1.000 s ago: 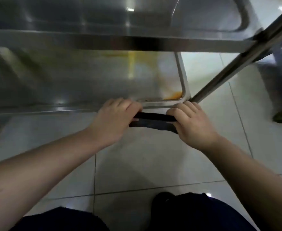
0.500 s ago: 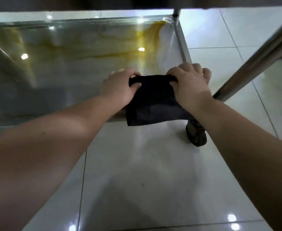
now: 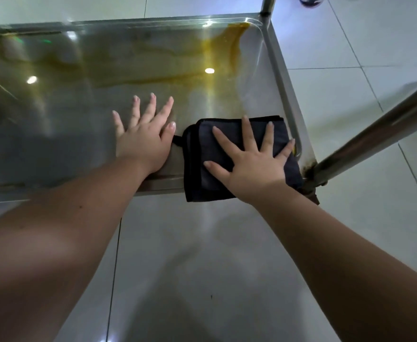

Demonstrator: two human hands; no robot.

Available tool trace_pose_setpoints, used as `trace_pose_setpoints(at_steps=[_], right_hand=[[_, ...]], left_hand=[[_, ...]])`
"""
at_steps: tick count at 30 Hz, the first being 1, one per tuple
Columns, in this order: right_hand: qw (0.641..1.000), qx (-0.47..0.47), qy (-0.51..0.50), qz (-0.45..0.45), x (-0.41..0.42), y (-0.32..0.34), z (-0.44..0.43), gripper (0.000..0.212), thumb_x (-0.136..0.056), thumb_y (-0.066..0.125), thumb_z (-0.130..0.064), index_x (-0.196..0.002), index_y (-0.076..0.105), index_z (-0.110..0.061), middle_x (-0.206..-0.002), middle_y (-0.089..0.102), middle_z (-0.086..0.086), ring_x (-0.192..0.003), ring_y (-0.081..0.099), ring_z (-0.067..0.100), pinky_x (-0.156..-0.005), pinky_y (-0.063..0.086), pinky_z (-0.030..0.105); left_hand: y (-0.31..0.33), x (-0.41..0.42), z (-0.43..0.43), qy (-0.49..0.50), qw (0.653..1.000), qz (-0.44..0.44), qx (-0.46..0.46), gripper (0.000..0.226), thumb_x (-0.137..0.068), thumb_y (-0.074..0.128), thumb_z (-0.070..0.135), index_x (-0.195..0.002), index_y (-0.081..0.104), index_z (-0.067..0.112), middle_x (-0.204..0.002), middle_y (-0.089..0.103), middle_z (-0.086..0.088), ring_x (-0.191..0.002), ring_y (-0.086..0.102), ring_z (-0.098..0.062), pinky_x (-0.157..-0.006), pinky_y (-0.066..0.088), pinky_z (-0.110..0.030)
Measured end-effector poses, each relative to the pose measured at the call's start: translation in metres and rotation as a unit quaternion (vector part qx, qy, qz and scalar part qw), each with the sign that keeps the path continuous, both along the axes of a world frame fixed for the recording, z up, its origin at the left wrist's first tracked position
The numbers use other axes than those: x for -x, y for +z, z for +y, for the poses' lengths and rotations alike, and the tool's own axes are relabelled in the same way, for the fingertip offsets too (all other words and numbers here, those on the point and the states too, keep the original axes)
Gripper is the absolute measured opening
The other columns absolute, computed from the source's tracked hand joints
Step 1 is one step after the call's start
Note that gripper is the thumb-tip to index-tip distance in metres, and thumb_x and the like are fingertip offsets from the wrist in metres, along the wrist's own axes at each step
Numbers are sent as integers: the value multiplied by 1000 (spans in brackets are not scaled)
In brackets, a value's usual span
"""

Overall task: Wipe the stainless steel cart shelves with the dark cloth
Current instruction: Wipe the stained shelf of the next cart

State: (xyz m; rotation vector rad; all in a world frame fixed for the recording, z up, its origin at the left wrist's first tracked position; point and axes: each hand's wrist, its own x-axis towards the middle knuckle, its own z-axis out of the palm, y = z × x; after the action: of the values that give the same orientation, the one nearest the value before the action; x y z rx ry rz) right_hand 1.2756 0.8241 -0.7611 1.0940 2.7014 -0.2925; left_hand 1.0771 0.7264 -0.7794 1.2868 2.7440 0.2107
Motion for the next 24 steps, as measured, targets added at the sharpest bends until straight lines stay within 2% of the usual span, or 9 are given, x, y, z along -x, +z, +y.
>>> trace_pose_setpoints(at_steps=[6,10,13,18,24], right_hand=[[999,-31,-41,-12,-35,0,28,68,-85,13,-81,-145,-10,-62,-165,-15,-4,-149,-16,37,-118,-12,57],[999,-15,-30,-35,-31,1,9,66,-84,4,-80,-143,-20,-60,-163,-23,-2,-147,-19,41,-118,-13,57],[1000,-11,-13,-20,-27,0,-17,68,-77,-8,-81,-140,-24,-62,-162,-24,-2,-147,-19,42,-117,-13,58],[1000,10,-20,-18,-3,2,8,63,-83,7,-80,-140,-16,-67,-162,-23,-6,-147,-21,40,-116,-13,59],[998,-42,-47,5,80,-7,84,64,-85,13,-83,-145,-2,-65,-165,-12,-7,-148,-12,42,-116,-11,62]], left_hand=[[-2,-1,1,3,1000,7,17,51,-102,15,52,-153,8,50,-166,-3,8,-152,-7,-27,-118,-8,-59],[-6,-1,2,2,1000,18,16,51,-103,14,51,-153,7,50,-166,-1,7,-152,-4,-28,-117,-6,-60],[-7,1,1,-1,1000,20,15,51,-103,14,49,-154,6,49,-166,-1,7,-152,-4,-28,-117,-6,-61],[-5,2,0,-5,1000,19,7,51,-104,14,46,-154,6,47,-166,-1,6,-152,-4,-27,-117,-7,-59],[-6,1,0,0,1000,25,4,51,-103,13,45,-154,4,47,-166,-2,8,-152,-4,-26,-119,-6,-57]])
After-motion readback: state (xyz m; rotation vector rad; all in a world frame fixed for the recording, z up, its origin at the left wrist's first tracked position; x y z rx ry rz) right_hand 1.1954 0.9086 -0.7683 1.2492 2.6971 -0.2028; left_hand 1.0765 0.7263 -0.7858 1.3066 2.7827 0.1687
